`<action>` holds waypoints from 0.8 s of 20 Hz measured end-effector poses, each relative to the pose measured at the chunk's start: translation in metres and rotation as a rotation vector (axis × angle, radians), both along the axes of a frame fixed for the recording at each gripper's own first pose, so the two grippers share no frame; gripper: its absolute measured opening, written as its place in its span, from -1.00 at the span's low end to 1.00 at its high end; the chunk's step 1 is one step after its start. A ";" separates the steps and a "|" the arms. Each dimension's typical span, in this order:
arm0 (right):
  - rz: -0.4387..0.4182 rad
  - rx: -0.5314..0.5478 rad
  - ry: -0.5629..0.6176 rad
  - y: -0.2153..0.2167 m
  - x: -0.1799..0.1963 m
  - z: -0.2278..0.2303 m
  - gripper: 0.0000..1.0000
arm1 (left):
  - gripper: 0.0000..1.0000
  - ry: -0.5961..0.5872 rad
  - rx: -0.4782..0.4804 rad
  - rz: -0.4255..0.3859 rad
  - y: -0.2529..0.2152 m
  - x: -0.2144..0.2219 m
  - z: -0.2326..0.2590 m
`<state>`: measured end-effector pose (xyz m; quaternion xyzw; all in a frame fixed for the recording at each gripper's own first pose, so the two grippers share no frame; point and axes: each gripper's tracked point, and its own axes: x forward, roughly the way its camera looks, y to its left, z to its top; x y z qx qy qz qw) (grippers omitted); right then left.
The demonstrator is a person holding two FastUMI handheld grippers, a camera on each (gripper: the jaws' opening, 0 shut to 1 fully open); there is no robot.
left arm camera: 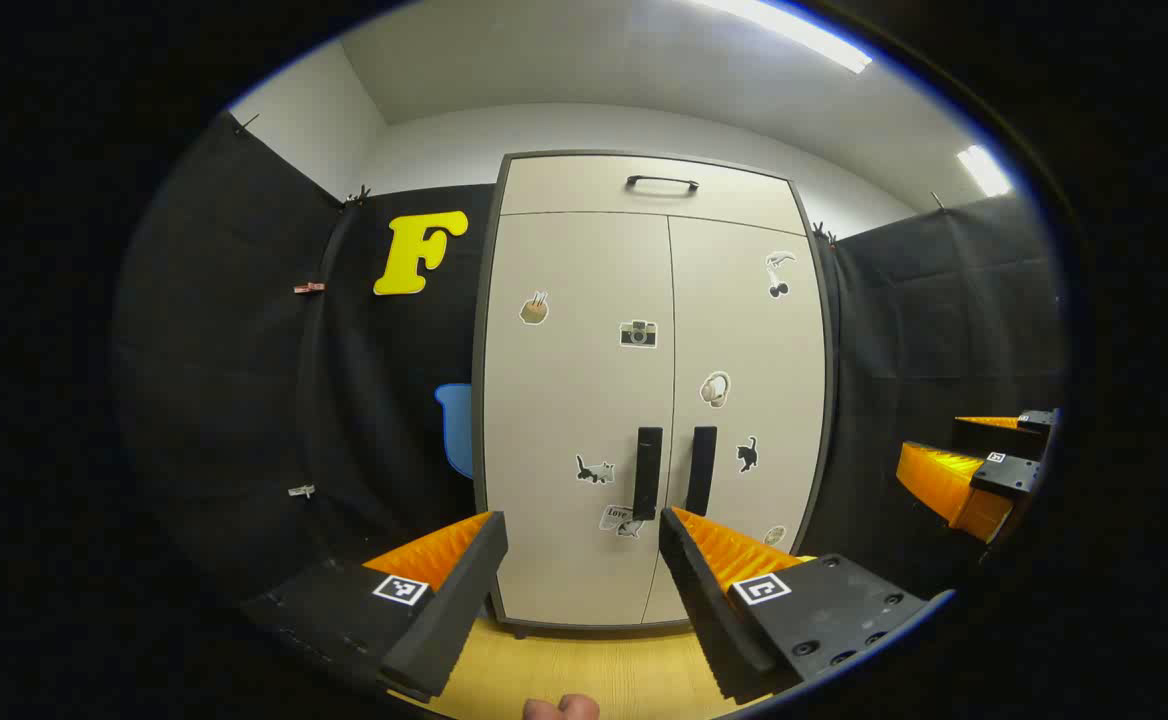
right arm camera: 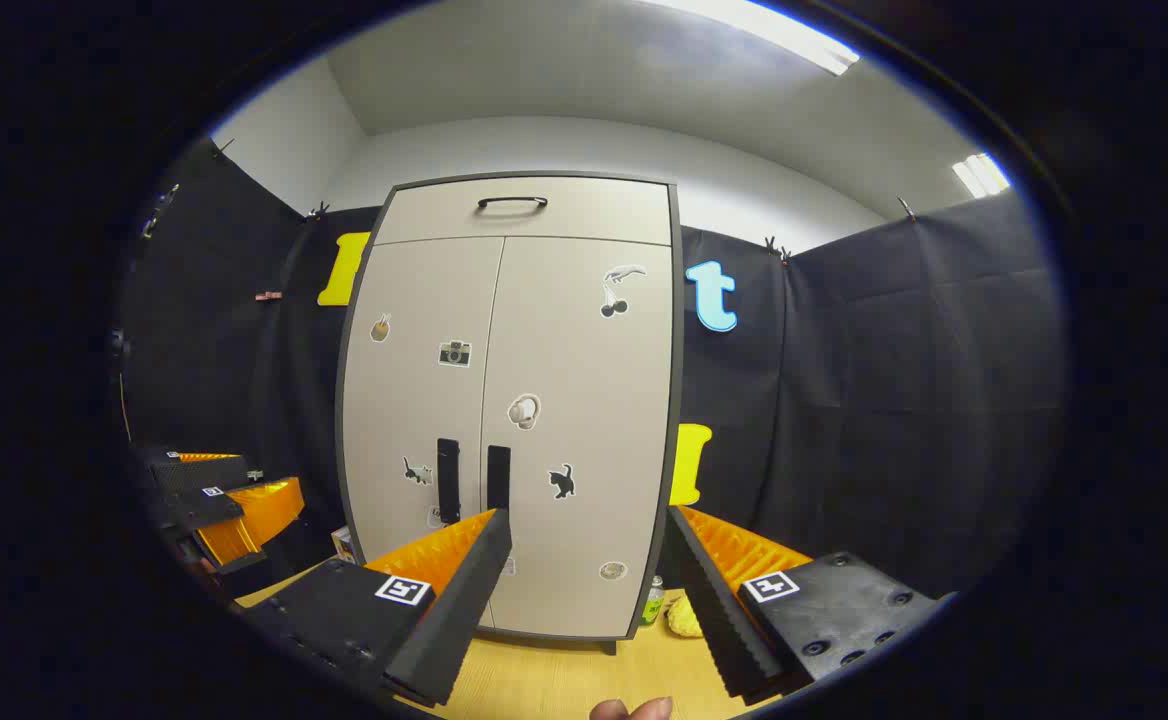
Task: Open the right door of the double-door shoe cabinet with the right hand, and open the left door with the left hand.
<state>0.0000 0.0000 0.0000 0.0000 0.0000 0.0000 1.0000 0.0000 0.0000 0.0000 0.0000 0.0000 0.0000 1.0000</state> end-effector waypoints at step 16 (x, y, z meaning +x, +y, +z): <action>-0.001 0.014 0.014 0.009 0.004 -0.002 0.94 | 0.89 -0.008 0.000 -0.009 0.004 -0.001 0.003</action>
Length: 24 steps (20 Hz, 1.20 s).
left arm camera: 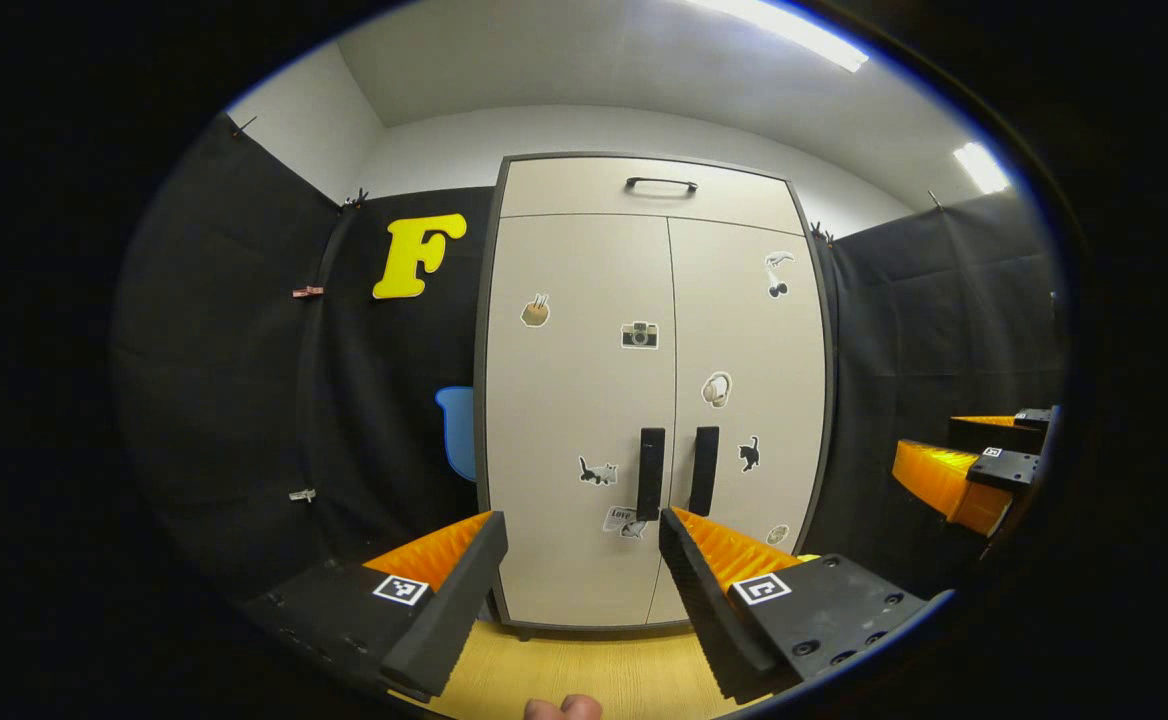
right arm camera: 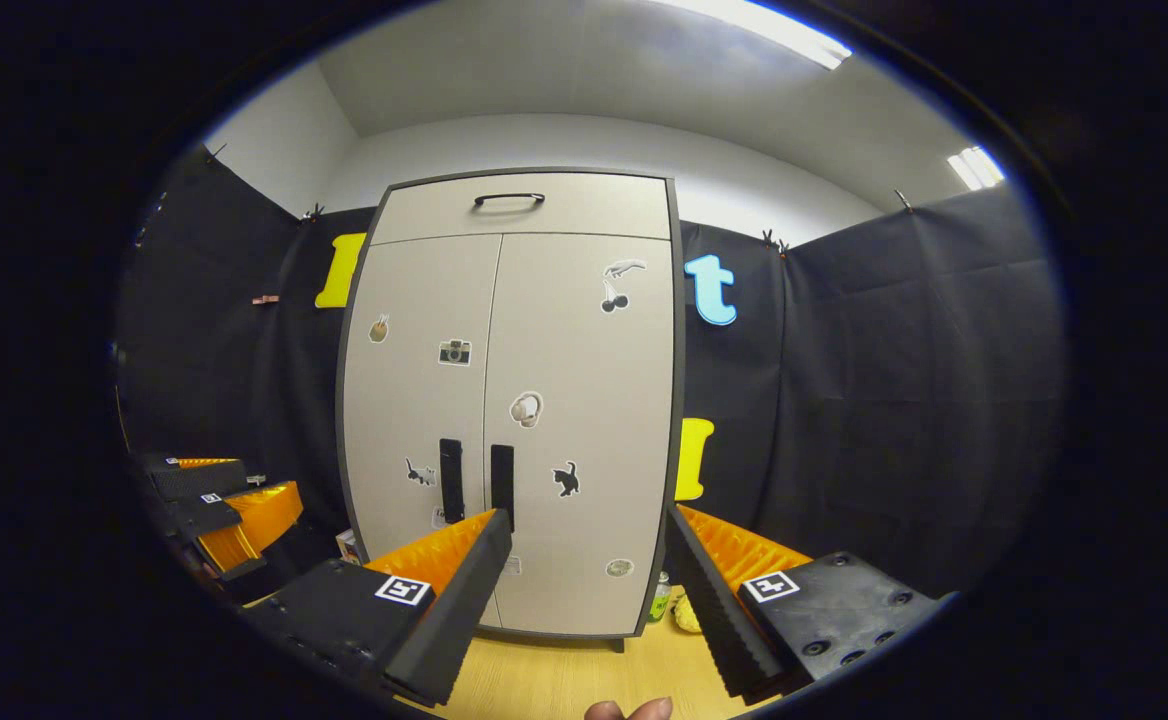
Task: Open the right door of the double-door shoe cabinet with the right hand, and open the left door with the left hand.
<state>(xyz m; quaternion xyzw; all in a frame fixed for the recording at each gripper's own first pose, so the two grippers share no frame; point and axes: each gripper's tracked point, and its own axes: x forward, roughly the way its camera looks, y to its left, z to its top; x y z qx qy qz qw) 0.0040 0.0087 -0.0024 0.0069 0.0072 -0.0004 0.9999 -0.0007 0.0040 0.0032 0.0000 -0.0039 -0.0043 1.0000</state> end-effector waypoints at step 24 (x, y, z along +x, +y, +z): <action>0.081 0.001 0.070 0.103 0.207 -0.087 0.92 | 0.89 0.076 -0.026 -0.018 0.049 0.008 -0.046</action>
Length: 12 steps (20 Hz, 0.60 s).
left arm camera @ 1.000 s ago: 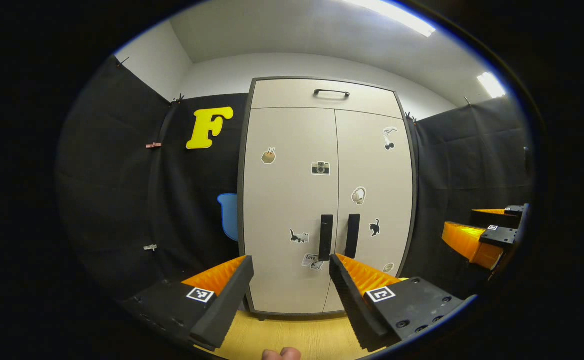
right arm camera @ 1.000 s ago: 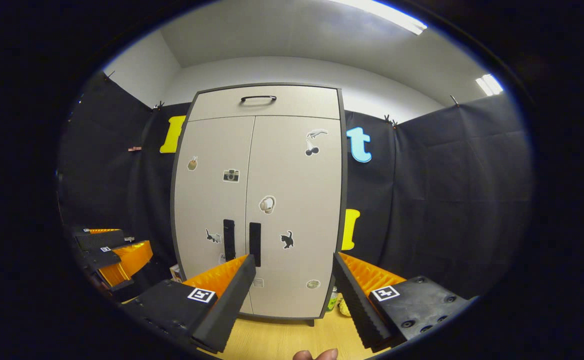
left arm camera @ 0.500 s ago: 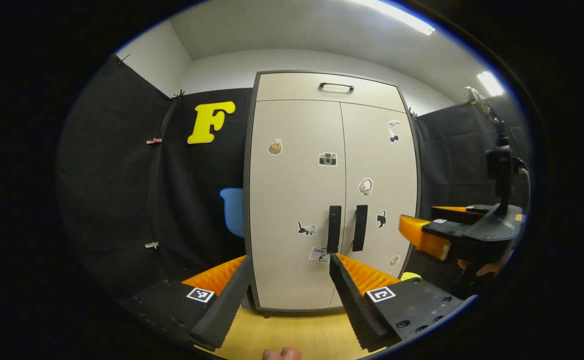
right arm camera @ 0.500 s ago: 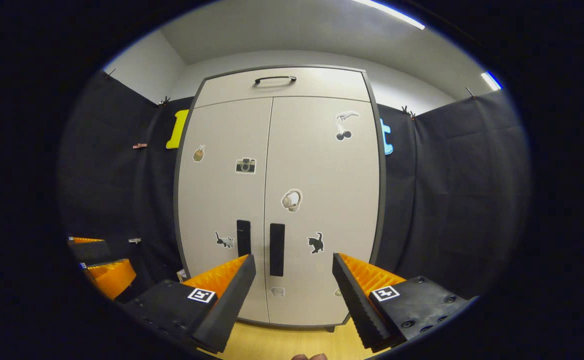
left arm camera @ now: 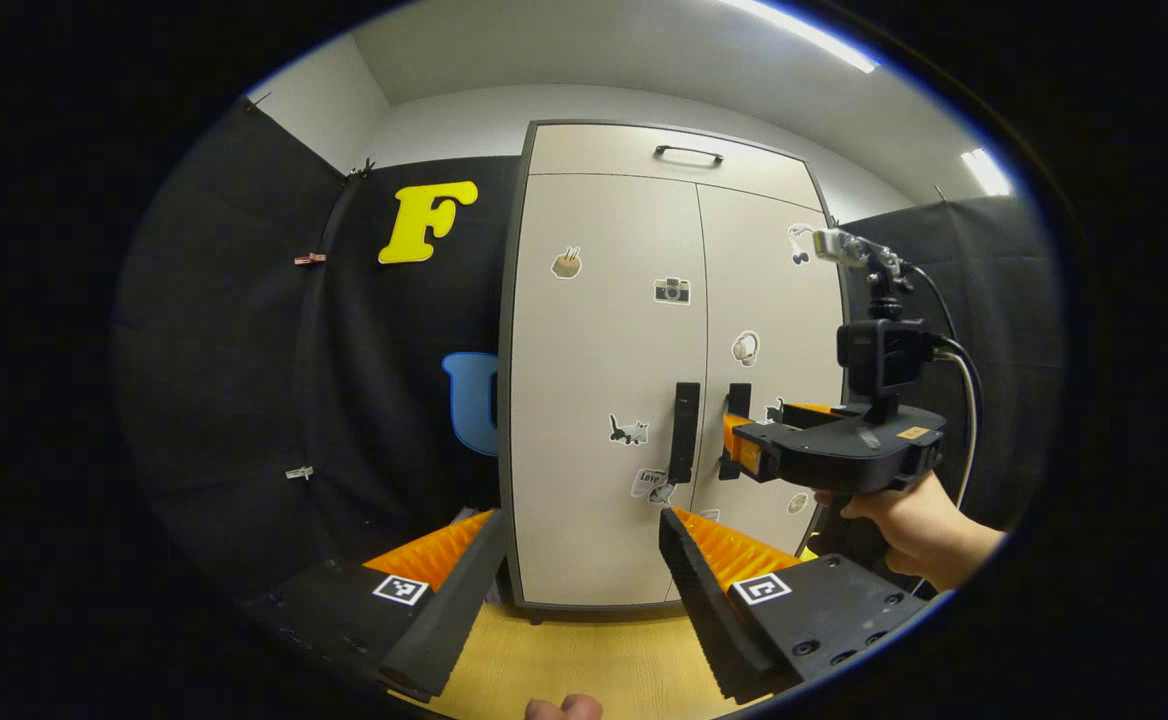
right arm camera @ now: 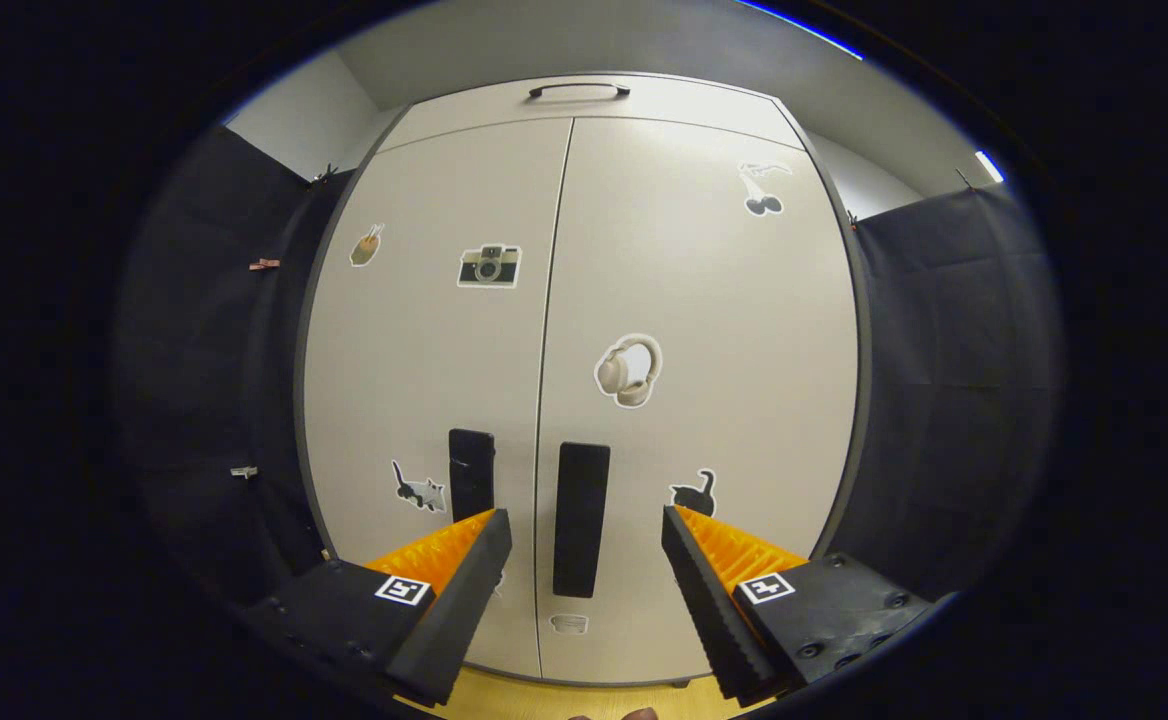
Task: Open the right door of the double-door shoe cabinet with the right hand, and open the left door with the left hand.
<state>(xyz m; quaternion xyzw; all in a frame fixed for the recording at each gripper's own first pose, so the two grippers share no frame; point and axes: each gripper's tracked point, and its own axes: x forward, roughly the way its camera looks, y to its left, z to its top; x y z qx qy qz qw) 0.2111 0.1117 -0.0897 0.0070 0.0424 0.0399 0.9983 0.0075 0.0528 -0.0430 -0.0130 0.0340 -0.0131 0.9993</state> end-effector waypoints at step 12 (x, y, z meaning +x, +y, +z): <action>-0.090 0.057 0.094 0.005 0.048 -0.043 -0.29 | 0.89 0.017 -0.044 -0.027 -0.003 0.011 -0.011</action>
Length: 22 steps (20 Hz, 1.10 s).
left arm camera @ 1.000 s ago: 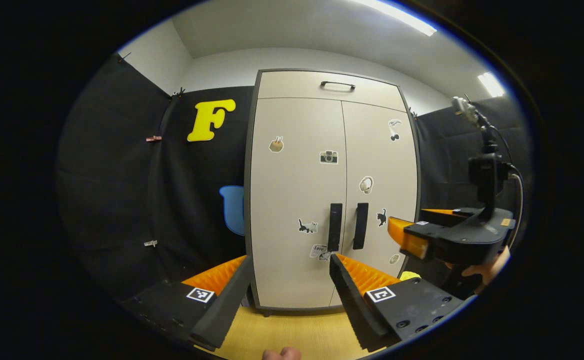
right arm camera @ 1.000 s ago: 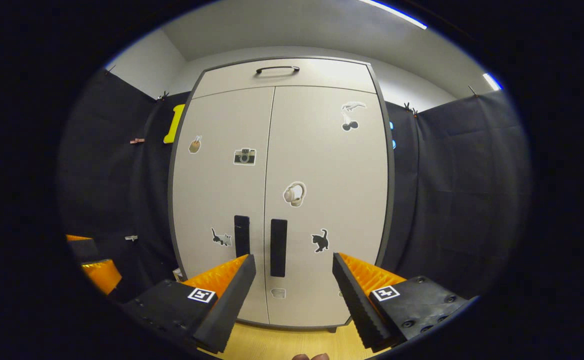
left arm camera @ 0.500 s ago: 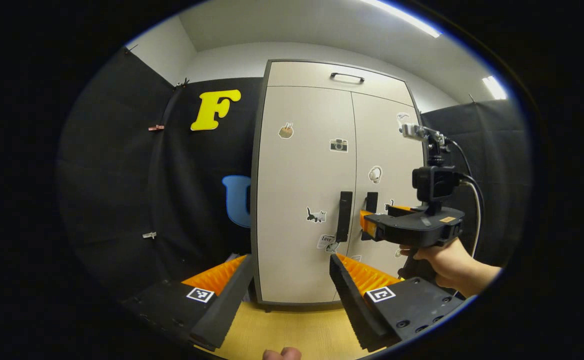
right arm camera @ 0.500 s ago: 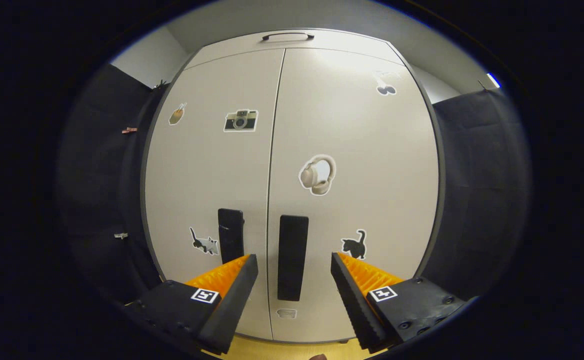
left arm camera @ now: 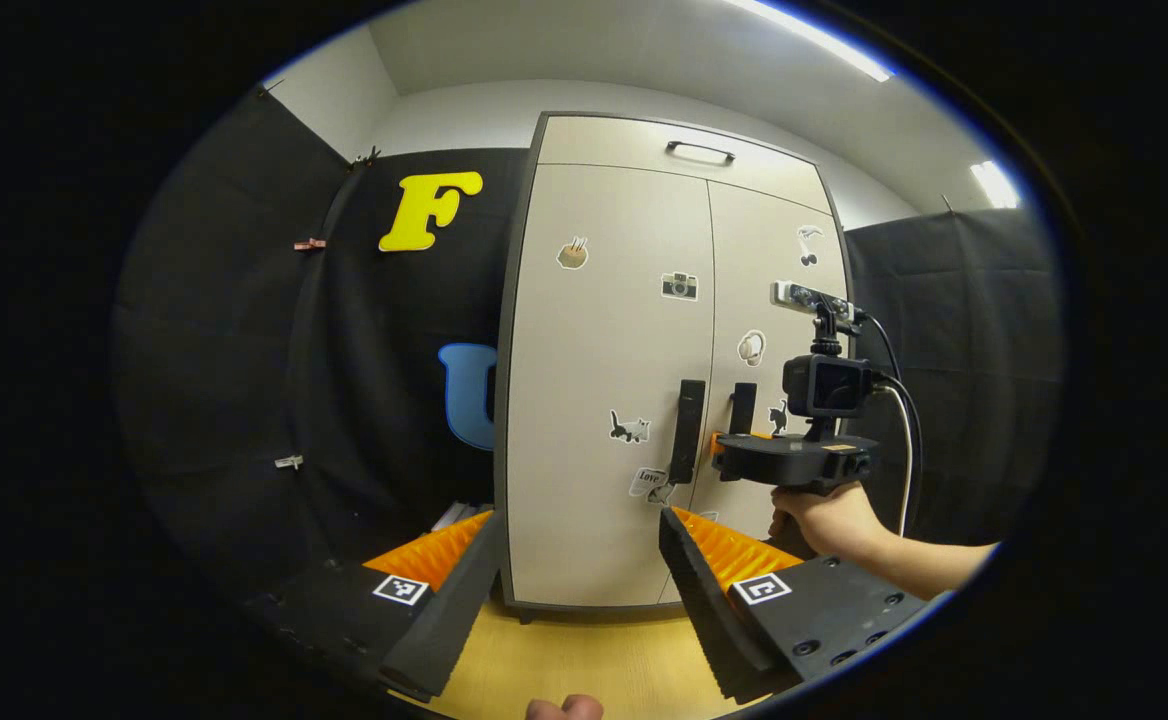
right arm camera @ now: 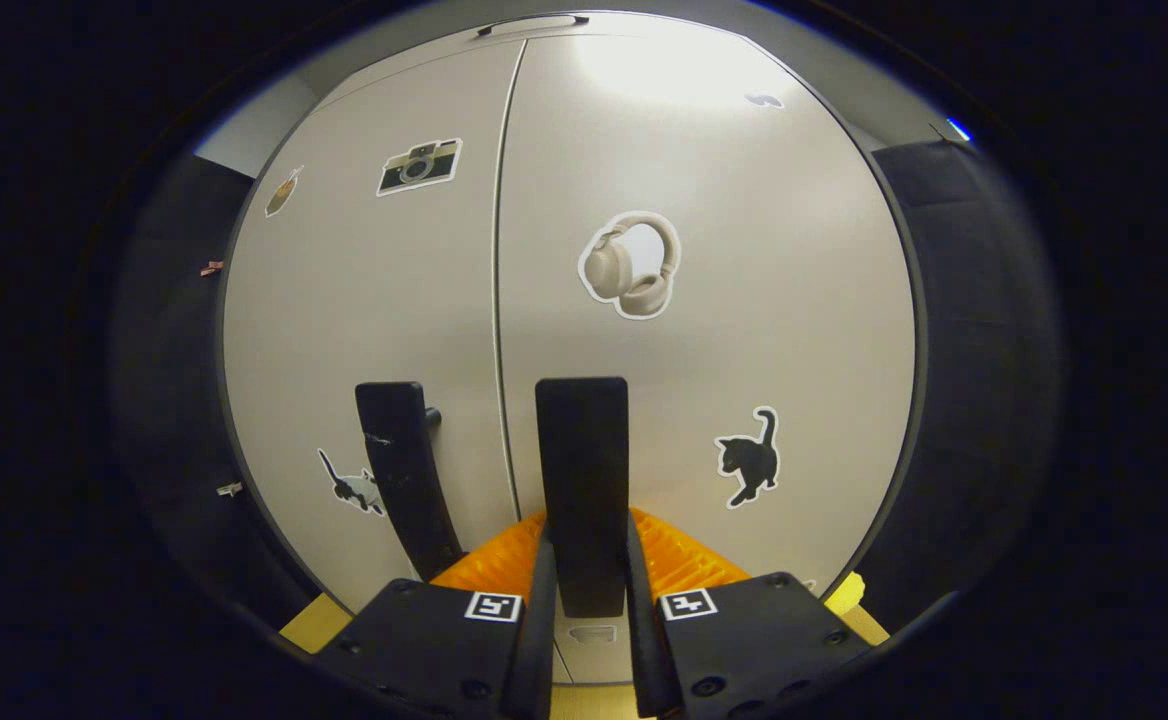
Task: Open the right door of the double-door shoe cabinet with the right hand, and open the left door with the left hand.
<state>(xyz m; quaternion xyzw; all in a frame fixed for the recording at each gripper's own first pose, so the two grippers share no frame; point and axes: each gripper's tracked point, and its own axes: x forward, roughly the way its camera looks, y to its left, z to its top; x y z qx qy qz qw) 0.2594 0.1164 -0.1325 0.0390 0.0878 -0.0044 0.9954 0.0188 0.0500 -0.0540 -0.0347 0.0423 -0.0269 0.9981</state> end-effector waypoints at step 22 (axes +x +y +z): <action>0.121 0.056 -0.009 -0.018 -0.042 0.014 -0.74 | 0.89 -0.015 0.030 0.114 0.013 -0.042 0.012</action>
